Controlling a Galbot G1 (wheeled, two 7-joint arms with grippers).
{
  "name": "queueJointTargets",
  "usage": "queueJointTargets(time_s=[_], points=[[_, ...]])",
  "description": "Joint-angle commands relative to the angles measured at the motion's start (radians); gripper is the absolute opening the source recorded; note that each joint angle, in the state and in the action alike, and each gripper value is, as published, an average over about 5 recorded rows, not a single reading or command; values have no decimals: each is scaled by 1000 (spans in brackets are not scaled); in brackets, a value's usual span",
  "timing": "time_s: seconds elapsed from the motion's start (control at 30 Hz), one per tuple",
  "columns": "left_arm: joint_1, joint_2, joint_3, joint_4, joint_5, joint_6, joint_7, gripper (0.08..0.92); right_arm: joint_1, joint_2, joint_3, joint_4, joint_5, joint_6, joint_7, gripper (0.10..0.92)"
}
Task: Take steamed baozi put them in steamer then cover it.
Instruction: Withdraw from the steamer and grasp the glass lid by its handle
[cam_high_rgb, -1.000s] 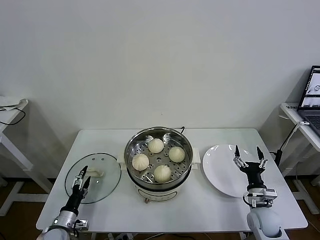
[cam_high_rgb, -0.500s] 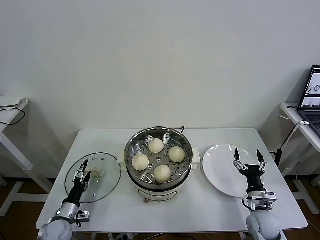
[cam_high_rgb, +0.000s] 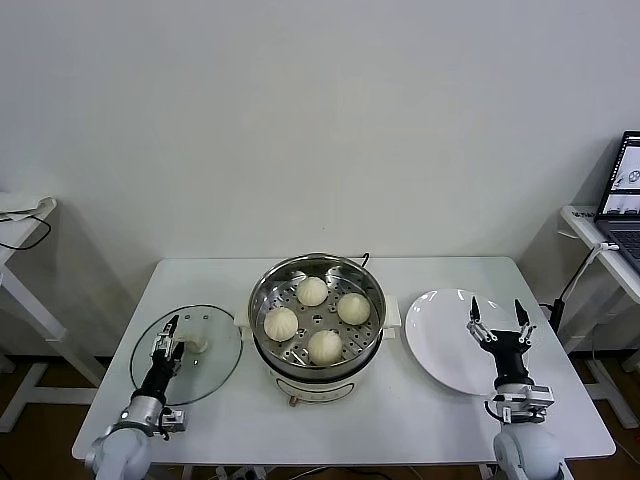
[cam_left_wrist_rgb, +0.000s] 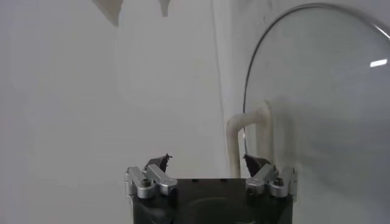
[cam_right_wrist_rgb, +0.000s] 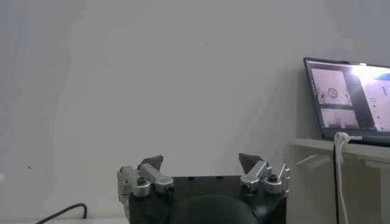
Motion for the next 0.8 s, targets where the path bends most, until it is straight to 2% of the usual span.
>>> queueJointTargets(time_s=[0.03, 0.2, 0.63, 0.8], points=[[-40, -7, 16, 42, -10, 21, 17, 823, -1, 5, 1, 2, -7, 2, 1, 823], [-47, -7, 18, 61, -10, 32, 24, 769, -1, 1, 4, 12, -10, 1, 5, 823], [-47, -13, 15, 72, -9, 29, 25, 392, 6, -2, 3, 25, -10, -2, 17, 823], [-17, -9, -6, -8, -11, 21, 16, 254, 4, -2, 4, 27, -10, -1, 17, 823]])
